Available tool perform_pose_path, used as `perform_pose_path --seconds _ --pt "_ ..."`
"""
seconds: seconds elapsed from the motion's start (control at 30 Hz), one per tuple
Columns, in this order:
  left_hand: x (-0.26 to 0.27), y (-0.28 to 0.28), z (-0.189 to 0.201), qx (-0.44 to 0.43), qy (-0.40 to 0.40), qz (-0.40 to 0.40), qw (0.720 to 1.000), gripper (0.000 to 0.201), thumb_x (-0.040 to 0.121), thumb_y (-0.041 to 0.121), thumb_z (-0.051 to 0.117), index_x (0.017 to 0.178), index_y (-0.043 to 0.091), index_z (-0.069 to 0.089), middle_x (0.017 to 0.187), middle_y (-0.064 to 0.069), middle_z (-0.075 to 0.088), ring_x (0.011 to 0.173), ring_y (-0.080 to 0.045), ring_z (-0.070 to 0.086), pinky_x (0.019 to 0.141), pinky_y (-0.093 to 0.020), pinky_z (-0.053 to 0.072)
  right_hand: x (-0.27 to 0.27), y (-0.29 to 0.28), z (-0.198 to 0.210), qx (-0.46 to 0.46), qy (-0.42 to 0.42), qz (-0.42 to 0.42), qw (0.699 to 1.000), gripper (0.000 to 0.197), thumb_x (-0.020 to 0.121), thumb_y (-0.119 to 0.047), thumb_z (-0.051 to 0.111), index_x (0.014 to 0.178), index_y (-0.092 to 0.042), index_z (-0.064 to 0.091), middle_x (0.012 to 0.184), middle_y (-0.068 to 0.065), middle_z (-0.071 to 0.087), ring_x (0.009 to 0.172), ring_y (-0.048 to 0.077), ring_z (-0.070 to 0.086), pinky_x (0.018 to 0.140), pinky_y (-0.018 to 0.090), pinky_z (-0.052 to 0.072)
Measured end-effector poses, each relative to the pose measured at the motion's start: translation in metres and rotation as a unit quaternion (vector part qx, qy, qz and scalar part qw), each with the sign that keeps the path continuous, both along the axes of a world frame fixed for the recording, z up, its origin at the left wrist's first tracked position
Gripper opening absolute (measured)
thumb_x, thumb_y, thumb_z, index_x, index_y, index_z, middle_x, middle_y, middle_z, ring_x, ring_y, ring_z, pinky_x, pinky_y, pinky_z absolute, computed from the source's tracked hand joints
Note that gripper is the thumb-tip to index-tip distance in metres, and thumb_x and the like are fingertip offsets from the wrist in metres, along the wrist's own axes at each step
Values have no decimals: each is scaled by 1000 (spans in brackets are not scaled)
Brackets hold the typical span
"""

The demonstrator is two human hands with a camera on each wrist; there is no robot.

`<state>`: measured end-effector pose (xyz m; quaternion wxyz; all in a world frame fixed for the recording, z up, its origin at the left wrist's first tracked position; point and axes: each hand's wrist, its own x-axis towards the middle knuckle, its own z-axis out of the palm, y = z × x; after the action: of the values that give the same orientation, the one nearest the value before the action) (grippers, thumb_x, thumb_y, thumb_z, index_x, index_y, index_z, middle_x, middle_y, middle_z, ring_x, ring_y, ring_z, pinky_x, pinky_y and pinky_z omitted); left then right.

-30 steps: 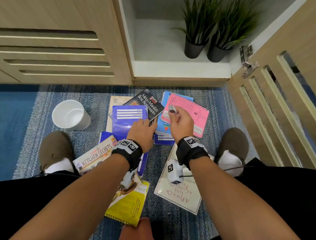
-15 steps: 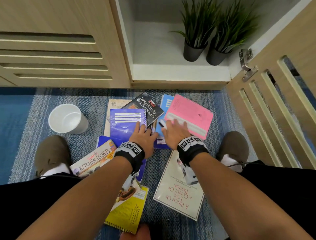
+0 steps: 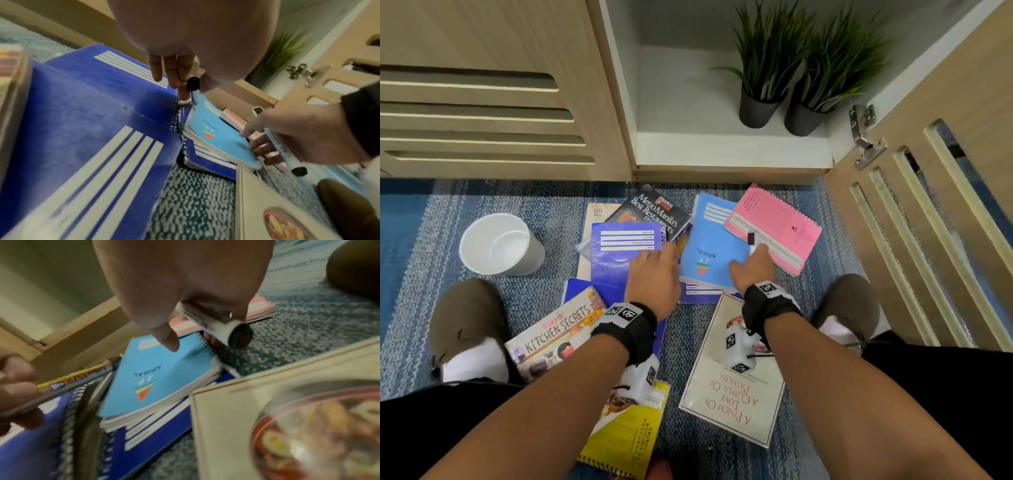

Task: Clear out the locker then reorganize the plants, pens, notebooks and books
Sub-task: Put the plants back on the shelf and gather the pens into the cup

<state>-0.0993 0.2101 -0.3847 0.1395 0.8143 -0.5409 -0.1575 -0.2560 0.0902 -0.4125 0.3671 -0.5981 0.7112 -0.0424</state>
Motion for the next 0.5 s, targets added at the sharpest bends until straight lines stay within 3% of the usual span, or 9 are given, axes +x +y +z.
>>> perform_pose_path --seconds 0.1,0.2,0.33,0.4,0.5 --pt "9 0 1 -36 79 102 991 30 87 7 49 117 12 50 95 -19 64 94 -42 54 74 -46 41 15 3 -3 35 -63 -39 997 43 71 -18 70 105 -12 45 101 11 61 91 32 63 77 41 53" --pt "21 -2 -2 -45 132 187 972 45 89 1 46 133 8 48 103 -23 64 104 -43 53 83 -48 44 37 7 2 64 -90 -59 992 58 69 -16 77 117 -8 46 118 10 56 108 31 60 91 43 53" --pt "31 0 -10 -56 159 197 966 32 91 0 42 116 6 60 102 -20 65 102 -41 55 85 -50 46 45 18 6 54 33 -48 997 65 78 -17 68 133 -6 35 142 17 32 131 39 34 105 44 37" --pt "31 2 -10 -56 163 207 963 31 92 0 43 116 7 60 105 -19 63 105 -39 53 88 -48 45 36 20 2 69 54 -69 994 67 80 -19 67 135 -6 32 144 18 31 133 39 32 107 44 34" --pt "29 4 -9 -54 158 188 968 29 91 -2 42 113 6 59 102 -19 62 103 -39 52 84 -45 41 24 15 -4 92 36 -75 992 63 81 -19 69 132 -7 34 139 17 34 127 40 42 102 44 41"
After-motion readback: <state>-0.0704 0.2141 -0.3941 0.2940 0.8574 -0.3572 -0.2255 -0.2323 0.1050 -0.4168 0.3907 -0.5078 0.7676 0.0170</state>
